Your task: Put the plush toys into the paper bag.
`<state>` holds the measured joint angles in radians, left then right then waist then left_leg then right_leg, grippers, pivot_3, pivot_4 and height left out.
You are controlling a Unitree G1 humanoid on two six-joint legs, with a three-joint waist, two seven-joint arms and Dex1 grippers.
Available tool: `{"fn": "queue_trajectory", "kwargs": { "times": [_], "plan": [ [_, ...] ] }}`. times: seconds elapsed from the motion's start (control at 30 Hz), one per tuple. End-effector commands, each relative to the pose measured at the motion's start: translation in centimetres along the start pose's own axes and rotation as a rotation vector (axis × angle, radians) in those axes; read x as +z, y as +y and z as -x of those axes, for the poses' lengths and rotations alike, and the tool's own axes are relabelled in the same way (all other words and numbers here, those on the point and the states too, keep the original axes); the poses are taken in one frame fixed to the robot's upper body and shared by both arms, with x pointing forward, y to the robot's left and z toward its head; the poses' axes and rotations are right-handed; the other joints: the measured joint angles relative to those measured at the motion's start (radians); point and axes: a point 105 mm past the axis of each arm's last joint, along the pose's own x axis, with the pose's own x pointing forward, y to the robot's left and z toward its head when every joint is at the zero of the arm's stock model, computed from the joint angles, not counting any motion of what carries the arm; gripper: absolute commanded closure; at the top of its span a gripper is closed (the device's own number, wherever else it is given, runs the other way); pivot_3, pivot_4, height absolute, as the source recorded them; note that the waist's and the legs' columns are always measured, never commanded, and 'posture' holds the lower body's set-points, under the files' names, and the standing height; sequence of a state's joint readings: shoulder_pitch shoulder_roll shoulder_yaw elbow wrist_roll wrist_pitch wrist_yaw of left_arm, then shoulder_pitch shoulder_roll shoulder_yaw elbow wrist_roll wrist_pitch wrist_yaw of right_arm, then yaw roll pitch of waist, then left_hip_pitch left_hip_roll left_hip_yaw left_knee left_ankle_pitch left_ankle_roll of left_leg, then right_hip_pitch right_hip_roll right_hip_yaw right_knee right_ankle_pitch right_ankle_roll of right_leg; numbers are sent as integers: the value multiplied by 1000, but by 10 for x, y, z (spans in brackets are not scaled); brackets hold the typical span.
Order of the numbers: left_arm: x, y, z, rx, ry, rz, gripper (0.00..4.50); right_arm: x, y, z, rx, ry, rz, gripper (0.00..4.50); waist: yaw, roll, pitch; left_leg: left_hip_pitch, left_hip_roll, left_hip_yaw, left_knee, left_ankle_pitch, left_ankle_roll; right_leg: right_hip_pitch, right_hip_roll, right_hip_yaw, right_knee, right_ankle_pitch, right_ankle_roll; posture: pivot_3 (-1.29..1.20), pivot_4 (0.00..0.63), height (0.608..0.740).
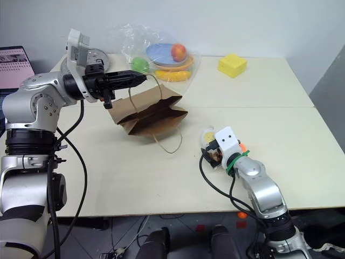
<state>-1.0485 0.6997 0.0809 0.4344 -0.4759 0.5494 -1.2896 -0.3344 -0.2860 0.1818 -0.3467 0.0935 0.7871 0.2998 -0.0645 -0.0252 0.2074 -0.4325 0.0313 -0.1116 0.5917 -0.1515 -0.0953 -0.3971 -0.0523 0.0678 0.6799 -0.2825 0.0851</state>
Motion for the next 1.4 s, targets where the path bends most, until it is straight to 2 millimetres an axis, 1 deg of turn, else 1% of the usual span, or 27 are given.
{"fn": "queue_trajectory", "kwargs": {
  "times": [0.03,0.13,0.17,0.23,0.3,0.37,0.4,0.47,0.5,0.53,0.6,0.73,0.77,0.8,0.87,1.07,1.2,1.4],
  "plan": [
    [15,-4,3,-5,-10,-56,4500,8,-3,-1,-20,-25,4,55,1,0,0,0,0,0,0,0,0,0,0,0,0,0,0,0,150,740],
    [15,-5,4,0,-10,-56,4500,4,-9,-1,-38,-13,-9,629,2,0,0,0,0,0,0,0,0,0,0,0,0,0,0,0,150,740],
    [15,-5,4,2,-9,-56,4500,3,-10,-1,-40,-10,-8,883,2,0,0,0,0,0,0,0,0,0,0,0,0,0,0,0,150,740],
    [15,-6,4,3,-8,-56,4500,2,-12,-1,-41,-5,1,1563,3,0,0,0,0,0,0,0,0,0,0,0,0,0,0,0,150,740],
    [15,-6,4,5,-7,-58,4500,2,-14,-1,-43,-4,14,2380,3,0,0,0,0,0,0,0,0,0,0,0,0,0,0,0,150,740],
    [15,-6,4,8,-7,-57,4500,7,-16,0,-40,-19,22,3065,3,0,0,0,0,0,0,0,0,0,0,0,0,0,0,0,150,740],
    [15,-6,4,7,-7,-55,4500,11,-18,1,-36,-34,20,3381,3,0,0,0,0,0,0,0,0,0,0,0,0,0,0,0,150,740],
    [14,-6,4,6,-8,-49,4500,28,-16,4,14,-98,-26,4107,4,0,0,0,0,0,0,0,0,0,0,0,0,0,0,0,150,740],
    [13,-8,3,0,-7,-46,4500,42,-13,8,71,-138,-41,4378,3,0,0,0,0,0,0,0,0,0,0,0,0,0,0,0,150,740],
    [13,-9,2,-4,-7,-44,4500,51,-11,11,112,-163,-47,4494,3,0,0,0,0,0,0,0,0,0,0,0,0,0,0,0,150,740],
    [12,-10,1,-10,-6,-41,4500,61,-10,15,158,-175,-53,4494,3,0,0,0,0,0,0,0,0,0,0,0,0,0,0,0,150,740],
    [12,-10,1,-11,-7,-35,4500,72,-15,20,169,-154,-43,4494,5,0,0,0,0,0,0,0,0,0,0,0,0,0,0,0,150,740],
    [11,-11,-1,-16,-7,-35,4500,88,-6,19,219,-185,-62,4494,5,0,0,0,0,0,0,0,0,0,0,-1,0,0,0,0,150,740],
    [11,-12,-2,-20,-7,-35,4500,99,1,19,259,-206,-75,4494,4,0,0,0,0,0,0,0,0,0,0,0,0,0,0,0,150,740],
    [12,-13,-4,-26,-14,-33,4500,110,19,12,318,-211,-82,4494,-5,0,0,0,0,0,0,0,0,0,0,0,0,0,0,0,150,740],
    [13,-18,-8,-47,-14,-35,4500,120,52,-17,378,-204,-83,4494,-8,0,0,0,0,0,0,0,0,0,0,0,0,0,0,0,150,740],
    [13,-20,-9,-52,-10,-35,4500,120,63,-31,396,-177,-80,4494,-6,0,0,0,0,0,0,0,0,0,0,-1,0,0,0,0,150,740],
    [12,-23,-9,-59,-18,-17,4500,127,72,-53,373,-180,-90,4494,-10,0,0,0,0,0,0,0,0,-1,0,0,1,0,0,0,150,740]
  ]
}}
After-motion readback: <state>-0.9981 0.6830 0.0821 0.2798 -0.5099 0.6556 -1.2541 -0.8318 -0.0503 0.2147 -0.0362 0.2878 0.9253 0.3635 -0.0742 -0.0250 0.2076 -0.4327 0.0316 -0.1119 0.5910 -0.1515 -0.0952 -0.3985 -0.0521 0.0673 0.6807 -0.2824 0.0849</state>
